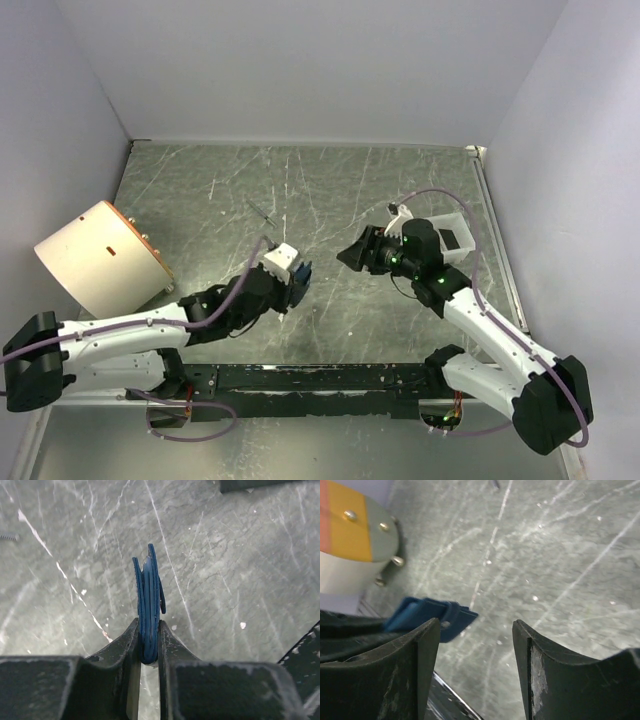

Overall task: Put the credit cards into the card holder
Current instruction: Open the card holder at the center of the board.

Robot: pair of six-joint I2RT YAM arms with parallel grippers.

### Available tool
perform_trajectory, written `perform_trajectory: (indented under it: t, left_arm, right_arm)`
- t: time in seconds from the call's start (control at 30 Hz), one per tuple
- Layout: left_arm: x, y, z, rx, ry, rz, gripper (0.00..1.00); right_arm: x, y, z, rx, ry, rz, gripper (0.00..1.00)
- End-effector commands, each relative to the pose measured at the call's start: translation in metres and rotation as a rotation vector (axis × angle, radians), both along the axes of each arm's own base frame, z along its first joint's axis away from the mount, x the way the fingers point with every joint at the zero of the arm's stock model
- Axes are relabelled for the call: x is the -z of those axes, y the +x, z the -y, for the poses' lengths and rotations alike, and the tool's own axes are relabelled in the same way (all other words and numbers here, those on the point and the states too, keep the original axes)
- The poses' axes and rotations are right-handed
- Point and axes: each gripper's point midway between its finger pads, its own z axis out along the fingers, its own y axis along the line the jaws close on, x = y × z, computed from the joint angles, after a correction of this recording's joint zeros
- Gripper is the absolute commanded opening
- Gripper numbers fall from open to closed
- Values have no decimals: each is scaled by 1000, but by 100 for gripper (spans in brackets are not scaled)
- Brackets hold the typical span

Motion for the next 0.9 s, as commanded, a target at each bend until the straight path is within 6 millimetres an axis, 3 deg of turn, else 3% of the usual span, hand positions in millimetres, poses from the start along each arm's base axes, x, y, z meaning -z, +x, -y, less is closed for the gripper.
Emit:
perform_trajectory:
  t: [0.0,0.13,0.27,0.47,0.7,0.87]
  left_arm:
    - [-16,-8,2,-75,-210,-255,8]
    - [-22,-5,-4,-109,-329,-409,7]
    - [-13,-3,-9,-127,-352,-540,8]
    - [3,-14,4,-73,-350,-691,8]
    - [27,-20,11,-75,-320,-798,11]
    - [44,-23,9,-92,-311,-858,11]
  right_arm:
    - [21,-8,11,-58,-154,22,59]
    - [21,-26,-8,-162,-158,74,56]
    - [24,-42,-21,-232,-168,97,54]
    - [26,-56,-43,-306,-125,138,53]
    - [64,-63,-60,-331,-206,65,52]
    - [77,-71,-71,-362,-238,57,52]
